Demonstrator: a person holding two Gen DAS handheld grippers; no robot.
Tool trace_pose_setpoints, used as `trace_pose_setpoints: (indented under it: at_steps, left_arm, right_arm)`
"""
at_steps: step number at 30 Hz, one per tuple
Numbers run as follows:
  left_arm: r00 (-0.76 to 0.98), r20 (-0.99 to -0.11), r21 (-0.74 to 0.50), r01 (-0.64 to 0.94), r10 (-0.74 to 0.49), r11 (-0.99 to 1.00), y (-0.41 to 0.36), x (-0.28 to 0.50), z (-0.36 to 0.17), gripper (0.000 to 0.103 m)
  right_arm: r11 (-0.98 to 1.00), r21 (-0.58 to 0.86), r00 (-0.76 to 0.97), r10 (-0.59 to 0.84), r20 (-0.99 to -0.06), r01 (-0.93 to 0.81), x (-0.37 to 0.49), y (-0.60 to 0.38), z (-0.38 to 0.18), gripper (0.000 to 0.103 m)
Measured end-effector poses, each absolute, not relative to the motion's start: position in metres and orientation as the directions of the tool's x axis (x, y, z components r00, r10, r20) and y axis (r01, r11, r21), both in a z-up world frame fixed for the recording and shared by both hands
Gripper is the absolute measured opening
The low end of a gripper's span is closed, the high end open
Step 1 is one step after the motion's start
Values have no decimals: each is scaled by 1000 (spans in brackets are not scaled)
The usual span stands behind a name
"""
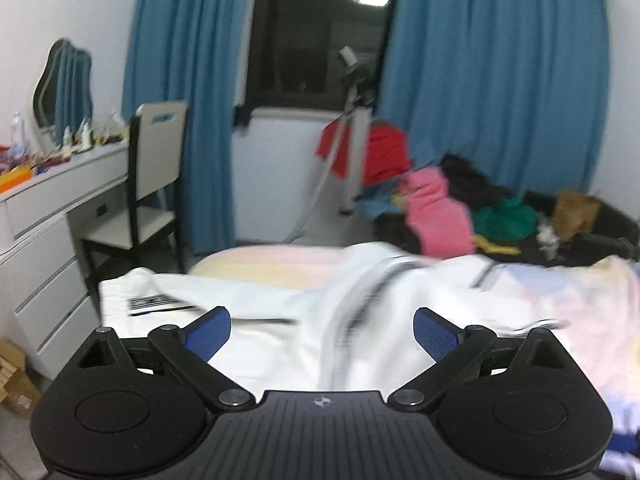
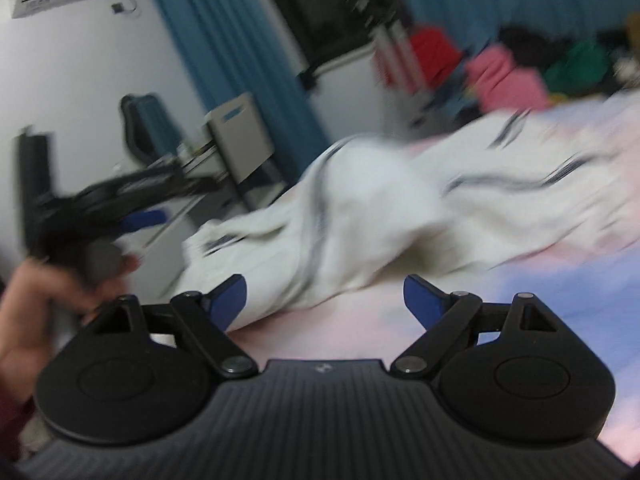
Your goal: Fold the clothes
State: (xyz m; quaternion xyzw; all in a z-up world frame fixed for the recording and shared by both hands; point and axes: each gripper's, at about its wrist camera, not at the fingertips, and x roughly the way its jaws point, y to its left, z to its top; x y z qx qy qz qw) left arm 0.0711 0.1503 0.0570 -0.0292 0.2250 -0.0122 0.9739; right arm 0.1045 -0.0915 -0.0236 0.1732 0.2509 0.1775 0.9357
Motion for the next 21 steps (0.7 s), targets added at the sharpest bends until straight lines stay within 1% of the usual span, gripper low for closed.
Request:
trace_pose_setpoints:
  at_steps: [4, 7, 10, 13, 16, 21]
  left_arm:
    - [899, -427, -100, 64, -101, 993, 86, 42, 61, 99]
    - [902, -412, -99, 98, -130, 990, 46, 26, 63, 99]
    - [903, -403, -105, 114, -147, 988, 14, 15, 58, 99]
    - [906, -396, -46, 140, -147, 989, -9, 9, 45, 99]
    - [908, -394, -12, 151, -144, 988, -13, 10, 32, 99]
    - [895, -419, -52, 148, -156, 988, 19, 40, 5, 99]
  right_arm:
    - [922, 341, 871, 314, -379, -184, 85, -144, -9, 88]
    - [941, 307, 902, 251, -351, -143, 76, -178, -5, 88]
    - [942, 318, 921, 214, -327, -106, 69, -204, -11, 88]
    - [933, 353, 920, 200, -337, -73, 68, -222, -29, 88]
    - [921, 388, 917, 188, -352, -40, 68, -237, -46, 88]
    - [893, 450, 884, 195, -426, 20, 83, -243, -64, 88]
